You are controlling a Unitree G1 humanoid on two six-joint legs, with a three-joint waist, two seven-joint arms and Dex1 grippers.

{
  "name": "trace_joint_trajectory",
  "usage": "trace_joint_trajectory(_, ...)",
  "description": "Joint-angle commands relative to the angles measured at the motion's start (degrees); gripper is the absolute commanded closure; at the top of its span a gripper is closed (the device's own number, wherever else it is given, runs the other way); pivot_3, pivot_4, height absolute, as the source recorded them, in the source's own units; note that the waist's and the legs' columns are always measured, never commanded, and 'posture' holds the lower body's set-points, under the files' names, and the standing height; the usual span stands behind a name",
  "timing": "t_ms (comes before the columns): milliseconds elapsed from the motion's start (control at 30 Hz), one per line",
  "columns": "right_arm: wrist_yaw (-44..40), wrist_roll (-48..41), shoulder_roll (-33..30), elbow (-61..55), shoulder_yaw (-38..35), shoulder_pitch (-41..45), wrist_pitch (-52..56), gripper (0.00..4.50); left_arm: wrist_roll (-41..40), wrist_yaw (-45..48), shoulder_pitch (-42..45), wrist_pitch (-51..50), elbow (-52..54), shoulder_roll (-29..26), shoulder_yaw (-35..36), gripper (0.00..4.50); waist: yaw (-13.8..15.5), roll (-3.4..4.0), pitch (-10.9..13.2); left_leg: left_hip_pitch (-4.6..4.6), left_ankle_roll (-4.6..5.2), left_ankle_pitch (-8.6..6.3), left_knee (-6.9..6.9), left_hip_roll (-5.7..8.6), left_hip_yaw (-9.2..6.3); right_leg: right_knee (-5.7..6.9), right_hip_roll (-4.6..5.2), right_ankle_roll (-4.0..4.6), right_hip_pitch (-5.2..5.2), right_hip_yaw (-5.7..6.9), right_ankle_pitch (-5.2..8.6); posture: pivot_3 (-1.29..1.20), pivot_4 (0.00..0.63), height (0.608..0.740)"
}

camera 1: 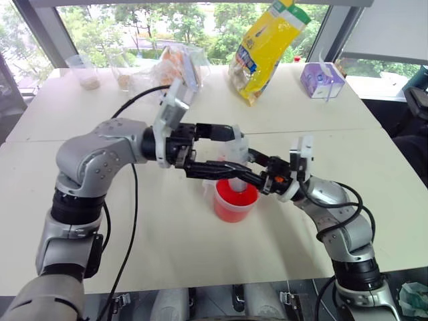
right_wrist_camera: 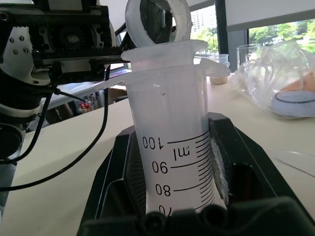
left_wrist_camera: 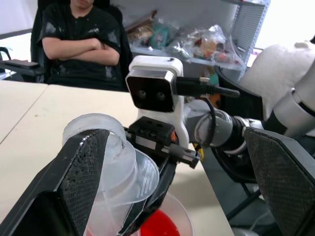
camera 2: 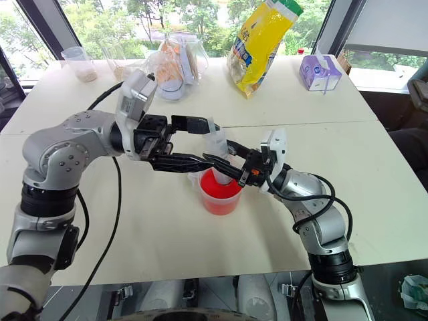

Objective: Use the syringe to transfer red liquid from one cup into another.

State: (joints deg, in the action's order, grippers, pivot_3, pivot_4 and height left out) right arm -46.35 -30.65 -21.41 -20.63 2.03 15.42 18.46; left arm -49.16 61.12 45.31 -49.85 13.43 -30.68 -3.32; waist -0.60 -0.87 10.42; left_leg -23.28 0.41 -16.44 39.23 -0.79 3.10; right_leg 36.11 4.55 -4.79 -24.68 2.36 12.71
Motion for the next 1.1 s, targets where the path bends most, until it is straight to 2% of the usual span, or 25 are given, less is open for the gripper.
trace_joint_trajectory(33,-0.05,-1.17,-0.28,-3.26,0.16,0.68,-0.07,3.12,-0.70,-1.94,1.36,-0.66,0.37,1.46,0.51,1.82,0.01,0.00,0.00,0.00,0.00,0.00,0.00,0.00,0.00,0.00,0.00,0.00,0.00,0.00,0.00,0.00,0.150,0.740)
trace_joint_trajectory(67,-0.04,-1.22,-0.30,-3.34,0.17,0.61,0.00,3.12,-0.85,-2.47,1.29,-0.85,0.37,1.82,0.65,2.45,0.00,0.00,0.00,0.00,0.00,0.00,0.00,0.00,0.00,0.00,0.00,0.00,0.00,0.00,0.00,0.00,0.150,0.740)
trace_joint_trajectory(200,-0.07,-1.40,-0.47,-3.82,0.28,0.27,0.39,3.12,-1.35,-3.45,1.17,-1.43,0.50,2.30,1.19,4.34,-0.03,0.00,0.00,0.01,0.00,0.00,0.00,0.00,0.00,0.01,-0.01,0.00,0.00,0.00,0.00,0.00,0.150,0.740)
trace_joint_trajectory(233,-0.10,-1.50,-0.52,-3.95,0.30,0.14,0.58,3.12,-1.43,-3.56,1.14,-1.50,0.55,2.29,1.26,4.46,-0.02,0.00,0.00,0.01,0.00,0.00,0.00,0.00,-0.01,0.01,-0.01,0.00,0.00,0.00,0.00,0.00,0.150,0.740)
trace_joint_trajectory(600,-0.81,-5.41,-2.06,-4.25,0.06,-0.97,5.83,3.12,-2.45,-1.83,3.28,-1.48,-0.15,0.29,3.89,4.46,0.00,0.00,0.00,0.00,0.00,0.00,0.00,0.00,-0.01,0.00,0.00,0.00,0.00,0.00,0.00,0.00,0.150,0.740)
trace_joint_trajectory(1100,-1.20,-6.30,-3.30,-3.44,0.79,-2.05,5.70,3.12,-1.11,-0.94,7.06,0.38,-4.37,-0.67,5.75,4.46,0.00,0.00,0.00,0.00,0.00,0.00,0.00,0.00,-0.01,0.00,0.00,0.00,0.01,0.00,0.00,0.00,0.150,0.740)
